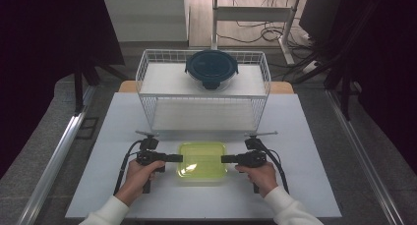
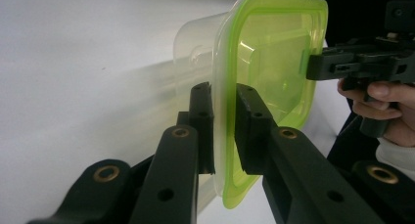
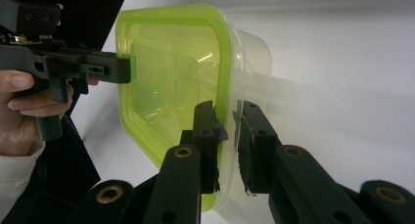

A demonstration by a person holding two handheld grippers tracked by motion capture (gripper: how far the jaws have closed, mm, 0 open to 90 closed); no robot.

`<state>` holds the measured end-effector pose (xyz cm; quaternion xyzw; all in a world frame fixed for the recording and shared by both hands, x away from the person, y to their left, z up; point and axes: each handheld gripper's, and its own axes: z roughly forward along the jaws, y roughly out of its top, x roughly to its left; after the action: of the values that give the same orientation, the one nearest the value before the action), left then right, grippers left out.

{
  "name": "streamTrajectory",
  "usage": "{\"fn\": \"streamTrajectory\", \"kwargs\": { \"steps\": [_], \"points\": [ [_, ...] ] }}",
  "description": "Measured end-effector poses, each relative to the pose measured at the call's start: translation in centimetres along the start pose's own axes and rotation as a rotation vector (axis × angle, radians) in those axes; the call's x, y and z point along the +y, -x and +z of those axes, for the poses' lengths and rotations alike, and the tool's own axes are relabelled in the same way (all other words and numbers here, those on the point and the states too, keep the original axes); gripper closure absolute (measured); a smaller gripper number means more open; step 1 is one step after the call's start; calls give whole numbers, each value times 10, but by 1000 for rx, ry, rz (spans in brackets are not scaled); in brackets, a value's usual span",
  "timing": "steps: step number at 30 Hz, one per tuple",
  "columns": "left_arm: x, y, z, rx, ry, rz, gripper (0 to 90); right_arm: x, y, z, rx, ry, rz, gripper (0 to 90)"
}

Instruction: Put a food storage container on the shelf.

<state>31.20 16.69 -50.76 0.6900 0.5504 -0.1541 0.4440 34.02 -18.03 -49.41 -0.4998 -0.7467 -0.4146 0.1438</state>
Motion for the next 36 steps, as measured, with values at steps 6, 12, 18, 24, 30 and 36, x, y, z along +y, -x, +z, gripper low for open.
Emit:
{"fn": "streamTrajectory", "kwargs": {
  "steps": [6,12,18,24,30,36],
  "points": [
    [2,11,-8,7,32,59,798,1,-8,-8,3,27,-49,783],
    [3,19,-16,10,51,94,798,3,-17,-14,-7,43,-93,782],
    [4,25,-23,1,74,122,799,5,-26,-20,-17,62,-145,781],
    [5,32,-28,9,94,157,798,6,-31,-25,-17,78,-168,781],
    [6,38,-33,15,110,178,799,8,-37,-29,-24,95,-199,781],
    [7,44,-37,6,124,195,799,9,-42,-35,-27,118,-233,781]
  ]
}}
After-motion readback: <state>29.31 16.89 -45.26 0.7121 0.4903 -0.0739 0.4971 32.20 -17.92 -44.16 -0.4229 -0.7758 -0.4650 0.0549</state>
